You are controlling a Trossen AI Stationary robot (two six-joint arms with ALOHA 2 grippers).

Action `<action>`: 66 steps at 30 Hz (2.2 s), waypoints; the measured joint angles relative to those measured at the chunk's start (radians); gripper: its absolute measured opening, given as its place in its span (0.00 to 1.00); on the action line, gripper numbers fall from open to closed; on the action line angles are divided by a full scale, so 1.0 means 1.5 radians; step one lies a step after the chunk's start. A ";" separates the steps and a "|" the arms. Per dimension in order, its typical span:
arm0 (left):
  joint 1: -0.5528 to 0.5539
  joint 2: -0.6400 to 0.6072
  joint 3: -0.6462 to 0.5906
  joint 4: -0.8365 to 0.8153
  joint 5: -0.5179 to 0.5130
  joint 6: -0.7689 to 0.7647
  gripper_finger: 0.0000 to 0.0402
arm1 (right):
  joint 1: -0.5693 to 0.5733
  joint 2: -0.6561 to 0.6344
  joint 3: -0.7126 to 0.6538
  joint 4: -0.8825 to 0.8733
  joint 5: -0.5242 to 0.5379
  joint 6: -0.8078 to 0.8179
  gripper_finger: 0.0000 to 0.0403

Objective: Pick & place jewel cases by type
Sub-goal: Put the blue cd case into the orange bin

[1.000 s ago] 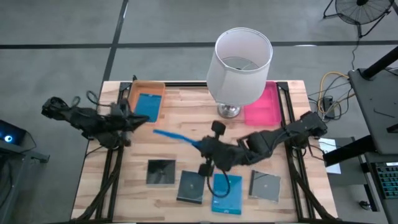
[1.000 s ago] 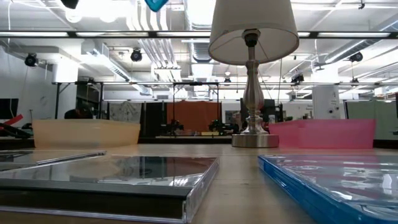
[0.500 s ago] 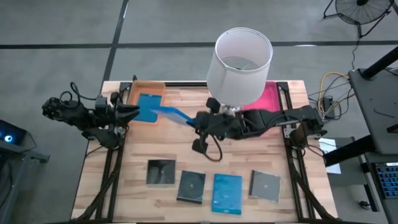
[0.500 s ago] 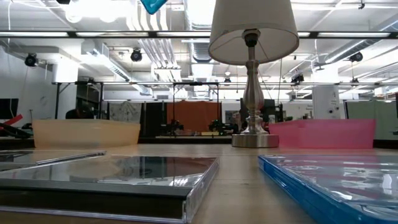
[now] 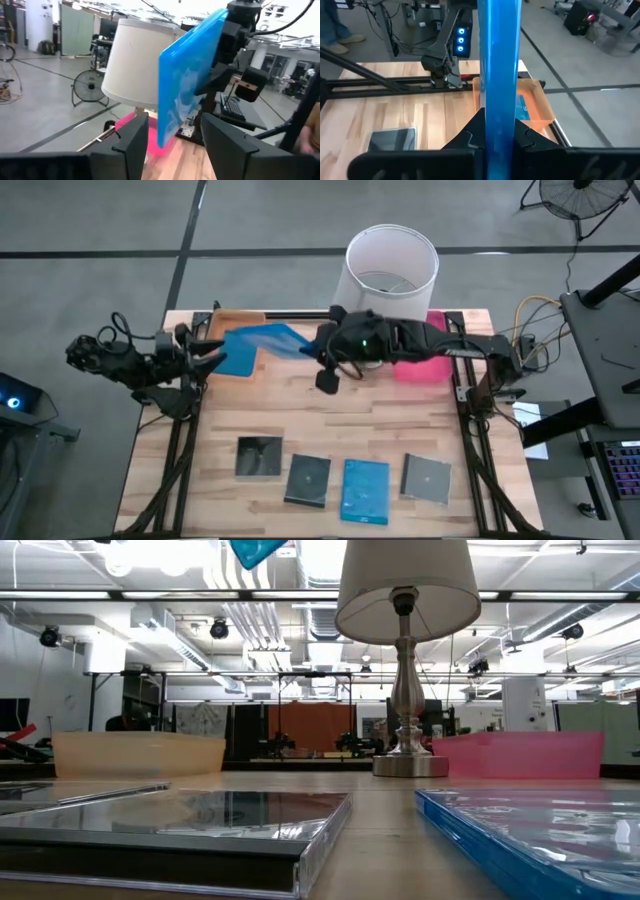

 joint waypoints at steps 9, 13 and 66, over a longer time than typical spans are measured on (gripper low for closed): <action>0.025 0.049 0.034 0.000 -0.007 -0.004 0.41 | -0.066 -0.007 0.000 0.049 -0.151 -0.034 0.04; 0.056 0.061 0.040 0.000 0.022 -0.027 0.41 | -0.072 -0.007 0.000 0.065 -0.186 -0.035 0.04; 0.140 0.134 0.068 0.230 0.253 0.090 0.32 | -0.068 -0.015 0.040 0.138 -0.339 0.043 0.04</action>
